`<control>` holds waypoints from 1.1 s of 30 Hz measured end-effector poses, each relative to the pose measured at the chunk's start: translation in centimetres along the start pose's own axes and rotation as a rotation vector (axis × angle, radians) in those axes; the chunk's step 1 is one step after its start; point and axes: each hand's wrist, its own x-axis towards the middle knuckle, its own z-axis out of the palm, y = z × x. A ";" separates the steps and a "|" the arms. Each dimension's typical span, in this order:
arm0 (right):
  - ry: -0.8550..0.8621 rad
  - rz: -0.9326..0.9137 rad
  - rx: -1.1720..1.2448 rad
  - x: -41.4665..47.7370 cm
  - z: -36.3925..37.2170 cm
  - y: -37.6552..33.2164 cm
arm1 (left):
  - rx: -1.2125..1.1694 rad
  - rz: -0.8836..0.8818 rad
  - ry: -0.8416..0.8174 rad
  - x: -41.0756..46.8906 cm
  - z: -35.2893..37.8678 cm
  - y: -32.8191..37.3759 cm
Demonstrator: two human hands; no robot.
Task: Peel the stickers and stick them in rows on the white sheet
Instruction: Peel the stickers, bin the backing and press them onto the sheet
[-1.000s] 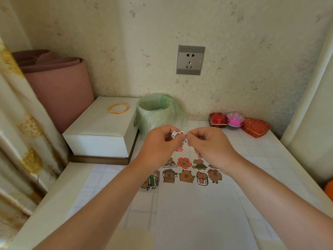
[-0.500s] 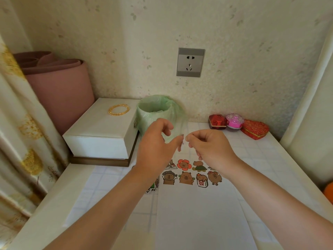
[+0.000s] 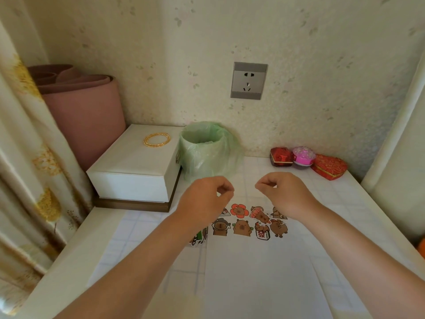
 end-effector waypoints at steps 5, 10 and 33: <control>-0.204 0.100 -0.307 -0.5 -0.2 0.6 | 0.273 0.068 -0.173 -0.2 1.8 -0.2; -0.241 0.070 -0.459 -1.1 0.6 0.1 | 0.256 0.096 -0.212 -0.1 3.0 -0.1; -0.170 0.112 0.256 -1.2 0.3 0.4 | -0.509 -0.227 -0.074 0.9 4.2 2.1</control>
